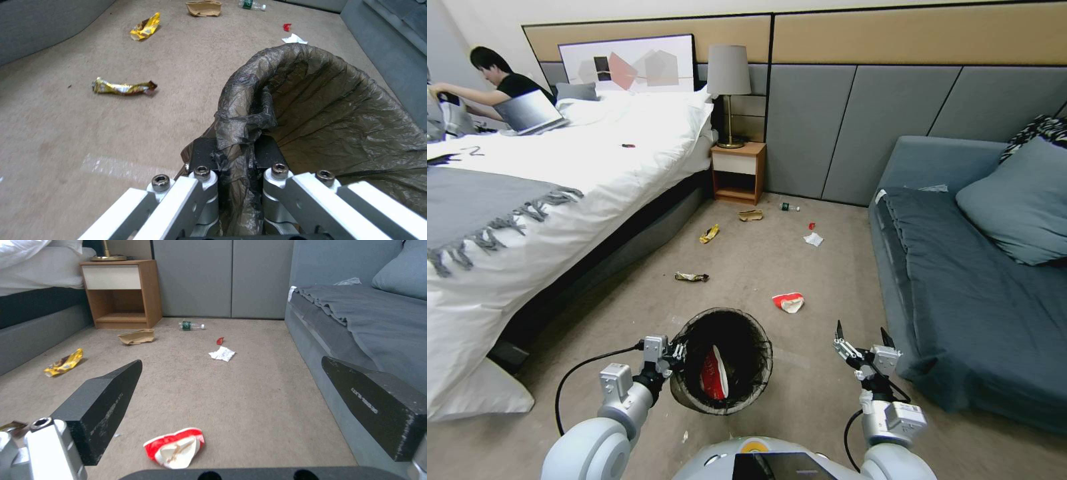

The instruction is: Pick up the trash bin, then pick up the garbage from the floor and place it into the trash bin.

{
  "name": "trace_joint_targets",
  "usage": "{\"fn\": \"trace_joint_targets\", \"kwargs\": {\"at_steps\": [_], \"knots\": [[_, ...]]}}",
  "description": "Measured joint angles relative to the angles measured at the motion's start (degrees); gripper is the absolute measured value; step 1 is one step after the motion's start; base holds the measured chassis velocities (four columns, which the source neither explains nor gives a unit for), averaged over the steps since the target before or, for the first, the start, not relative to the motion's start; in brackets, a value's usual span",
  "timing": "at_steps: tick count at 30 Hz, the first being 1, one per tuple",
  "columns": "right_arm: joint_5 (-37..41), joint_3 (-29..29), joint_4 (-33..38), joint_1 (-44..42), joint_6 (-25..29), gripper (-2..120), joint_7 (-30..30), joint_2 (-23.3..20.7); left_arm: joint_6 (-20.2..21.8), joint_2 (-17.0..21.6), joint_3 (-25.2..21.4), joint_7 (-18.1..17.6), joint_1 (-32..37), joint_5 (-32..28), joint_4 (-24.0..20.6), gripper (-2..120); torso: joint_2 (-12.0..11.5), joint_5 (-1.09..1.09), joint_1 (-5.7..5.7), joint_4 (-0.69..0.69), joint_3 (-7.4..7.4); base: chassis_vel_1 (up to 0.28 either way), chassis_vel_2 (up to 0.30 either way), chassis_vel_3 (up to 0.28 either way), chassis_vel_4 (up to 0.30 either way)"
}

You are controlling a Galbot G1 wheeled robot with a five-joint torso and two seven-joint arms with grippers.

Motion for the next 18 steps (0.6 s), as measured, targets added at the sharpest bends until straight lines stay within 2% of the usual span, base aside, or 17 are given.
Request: {"fn": "trace_joint_targets", "kwargs": {"at_steps": [18], "knots": [[-0.49, -0.41, -0.14, -0.62, 0.83, 100, 0.41, 0.03, -0.12, -0.12, -0.13, 0.04, 0.38, 0.27, -0.23, 7, 0.0, -0.01, 0.0, 0.02, 0.0, -0.138, 0.141, 0.141, -0.136]]}}
